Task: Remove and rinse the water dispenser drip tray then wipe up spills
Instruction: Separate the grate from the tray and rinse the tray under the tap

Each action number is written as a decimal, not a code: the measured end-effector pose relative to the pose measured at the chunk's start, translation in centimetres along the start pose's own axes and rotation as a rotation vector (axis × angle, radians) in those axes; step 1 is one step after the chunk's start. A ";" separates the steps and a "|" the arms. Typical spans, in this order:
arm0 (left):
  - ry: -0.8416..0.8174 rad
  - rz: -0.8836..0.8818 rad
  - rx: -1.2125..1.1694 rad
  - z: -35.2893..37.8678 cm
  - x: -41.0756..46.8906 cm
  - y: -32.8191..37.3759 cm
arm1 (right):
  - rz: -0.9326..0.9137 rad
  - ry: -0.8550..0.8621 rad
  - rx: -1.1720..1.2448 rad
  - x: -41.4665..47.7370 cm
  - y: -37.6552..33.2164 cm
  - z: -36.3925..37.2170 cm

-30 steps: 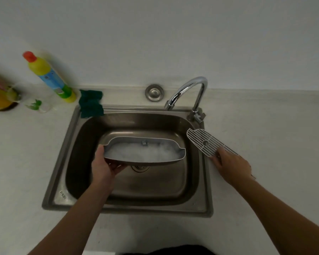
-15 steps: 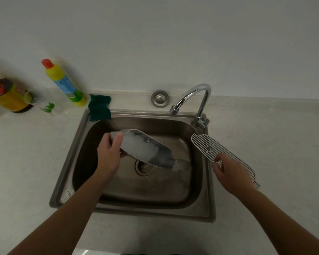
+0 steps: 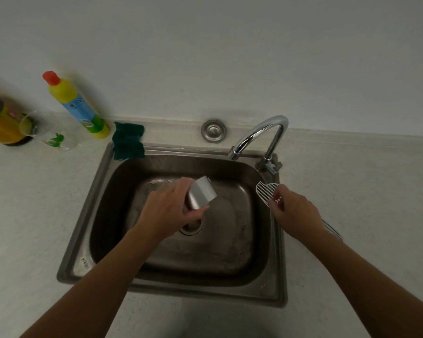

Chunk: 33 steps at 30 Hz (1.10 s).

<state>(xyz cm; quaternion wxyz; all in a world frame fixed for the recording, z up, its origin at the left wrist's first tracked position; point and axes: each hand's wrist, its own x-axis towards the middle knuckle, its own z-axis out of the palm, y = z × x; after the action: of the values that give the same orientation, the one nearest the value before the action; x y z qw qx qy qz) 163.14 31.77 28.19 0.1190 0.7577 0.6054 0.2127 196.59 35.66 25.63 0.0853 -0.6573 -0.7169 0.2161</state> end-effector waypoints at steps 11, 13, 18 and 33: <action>0.463 -1.176 -1.319 2.0 -0.2 -2.0 | 0.211 0.030 -0.015 10.1 0.1 -3.1; 0.463 -1.267 -1.430 2.6 -0.1 -2.1 | 0.090 0.101 -0.029 10.2 0.0 -2.1; 0.396 -1.324 -1.581 4.3 0.5 -2.3 | -0.120 0.033 -0.220 9.6 -0.7 -0.9; -0.029 -1.374 -1.709 8.8 2.8 -0.6 | 0.535 -0.186 0.678 0.3 -2.7 -3.7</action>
<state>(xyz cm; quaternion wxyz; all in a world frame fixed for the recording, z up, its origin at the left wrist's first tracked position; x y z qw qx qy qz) 167.21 35.30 20.73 0.7052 -0.0714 0.5501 0.4415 195.64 36.53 29.97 0.1725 -0.7324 -0.4146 0.5118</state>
